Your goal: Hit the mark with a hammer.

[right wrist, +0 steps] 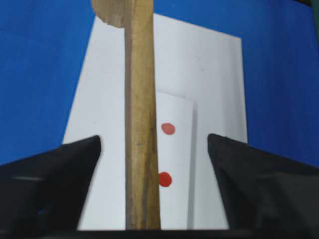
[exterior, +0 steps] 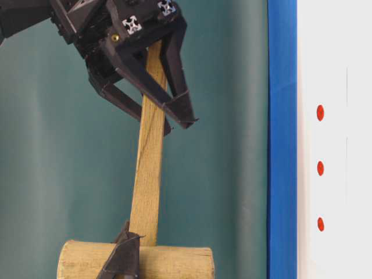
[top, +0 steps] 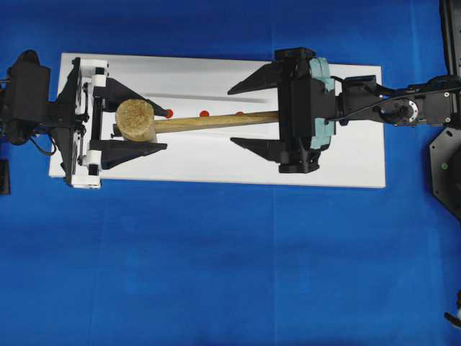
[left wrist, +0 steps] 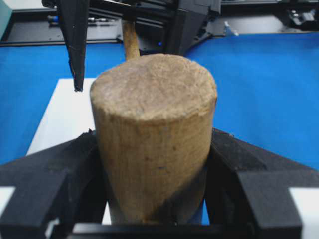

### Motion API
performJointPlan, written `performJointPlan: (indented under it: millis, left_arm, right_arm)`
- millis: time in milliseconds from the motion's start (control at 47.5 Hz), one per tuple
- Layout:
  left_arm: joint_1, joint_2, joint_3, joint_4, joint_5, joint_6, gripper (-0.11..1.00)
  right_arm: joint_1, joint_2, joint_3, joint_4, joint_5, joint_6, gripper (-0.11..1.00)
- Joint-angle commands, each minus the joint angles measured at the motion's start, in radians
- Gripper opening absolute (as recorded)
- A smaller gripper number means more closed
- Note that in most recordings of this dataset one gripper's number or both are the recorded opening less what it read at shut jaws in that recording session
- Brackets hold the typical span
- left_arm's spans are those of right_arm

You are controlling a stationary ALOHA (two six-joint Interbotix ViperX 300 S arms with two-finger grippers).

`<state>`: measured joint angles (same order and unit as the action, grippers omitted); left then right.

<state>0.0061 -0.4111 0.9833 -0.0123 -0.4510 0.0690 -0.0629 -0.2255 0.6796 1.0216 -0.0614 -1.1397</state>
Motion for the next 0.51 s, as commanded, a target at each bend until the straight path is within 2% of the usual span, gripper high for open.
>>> performJointPlan:
  millis: [0,105,169,211,485]
  left_arm:
    - [-0.003,-0.021,-0.015,0.002,-0.005,0.002,0.44]
    - [-0.002,-0.021,-0.017,0.002,-0.003,0.0,0.44]
    - [-0.003,-0.021,-0.017,0.002,-0.003,0.0,0.44]
    - [-0.003,-0.021,-0.018,0.002,-0.003,0.0,0.44]
    - [-0.002,-0.021,-0.021,0.002,-0.002,0.0,0.44]
  right_arm:
    - [-0.002,-0.011,-0.028,0.005,0.006,0.0,0.57]
    - [-0.005,-0.009,-0.029,0.005,0.034,0.002,0.26]
    - [-0.003,-0.009,-0.029,0.006,0.048,0.003,0.11]
    - [-0.005,-0.009,-0.029,0.011,0.052,0.005,0.04]
    - [-0.009,-0.011,-0.031,0.02,0.054,0.044,0.02]
